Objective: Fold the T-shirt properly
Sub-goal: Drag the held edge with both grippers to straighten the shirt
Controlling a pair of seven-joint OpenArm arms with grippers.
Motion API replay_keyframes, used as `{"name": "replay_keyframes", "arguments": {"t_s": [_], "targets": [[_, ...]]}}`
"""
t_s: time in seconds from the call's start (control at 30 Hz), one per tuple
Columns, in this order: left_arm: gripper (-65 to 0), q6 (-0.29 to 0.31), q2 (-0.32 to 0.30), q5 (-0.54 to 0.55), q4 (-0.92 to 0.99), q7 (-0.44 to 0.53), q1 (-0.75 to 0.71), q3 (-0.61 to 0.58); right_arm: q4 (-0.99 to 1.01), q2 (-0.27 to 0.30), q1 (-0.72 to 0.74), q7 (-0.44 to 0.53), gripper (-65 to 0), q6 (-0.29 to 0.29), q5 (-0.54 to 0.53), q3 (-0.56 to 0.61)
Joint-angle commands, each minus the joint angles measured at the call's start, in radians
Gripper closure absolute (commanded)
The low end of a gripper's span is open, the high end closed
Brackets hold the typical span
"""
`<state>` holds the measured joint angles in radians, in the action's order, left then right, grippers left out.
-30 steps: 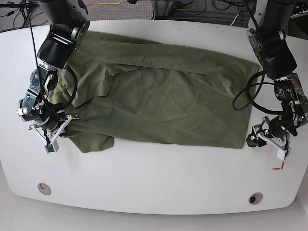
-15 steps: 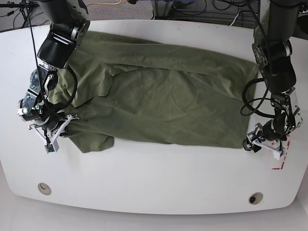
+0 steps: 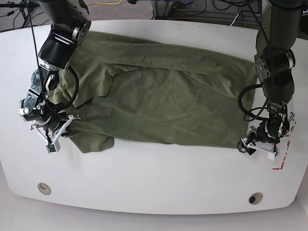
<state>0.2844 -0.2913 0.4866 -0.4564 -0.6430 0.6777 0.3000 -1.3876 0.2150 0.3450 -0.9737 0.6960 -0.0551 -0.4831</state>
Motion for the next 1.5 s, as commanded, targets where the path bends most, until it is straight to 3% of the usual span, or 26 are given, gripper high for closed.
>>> {"name": "replay_keyframes", "arguments": {"t_s": [0.0, 0.23, 0.5, 0.6, 0.8, 0.9, 1.2, 1.47], "targets": [[-41.0, 0.005, 0.014, 0.007, -0.009, 0.001, 0.030, -0.002, -0.019, 0.011, 0.026, 0.019, -1.1, 0.002, -0.010, -0.001], [-40.8, 0.008, 0.031, 0.013, -0.011, -0.019, 0.030, -0.106, -0.019, 0.010, 0.026, 0.019, -1.1, 0.002, -0.010, -0.001], [-40.0, 0.008, 0.034, 0.013, -0.011, -0.019, 0.027, -0.111, -0.019, 0.010, 0.026, 0.020, -1.1, 0.002, -0.010, -0.001], [-34.4, 0.008, 0.034, 0.013, -0.011, -0.019, 0.026, -0.112, -0.019, 0.010, 0.026, 0.029, -1.1, 0.002, -0.010, -0.001], [-7.4, 0.008, 0.033, 0.011, -0.011, -0.013, 0.026, -0.112, -0.017, 0.010, 0.024, 0.039, -1.1, 0.002, -0.010, -0.001], [-0.7, 0.008, 0.033, 0.011, -0.011, -0.013, 0.026, -0.114, -0.017, 0.010, 0.024, 0.039, -1.1, 0.002, -0.010, -0.001], [0.0, 0.008, 0.033, 0.011, -0.132, -0.030, -0.003, -0.114, -0.017, 0.010, 0.026, 0.039, -1.1, 0.002, -0.010, -0.001], [0.0, 0.008, 0.033, 0.013, -0.313, -0.123, -0.043, -0.109, -0.017, 0.010, 0.030, 0.039, -1.1, 0.002, -0.009, -0.001]]}}
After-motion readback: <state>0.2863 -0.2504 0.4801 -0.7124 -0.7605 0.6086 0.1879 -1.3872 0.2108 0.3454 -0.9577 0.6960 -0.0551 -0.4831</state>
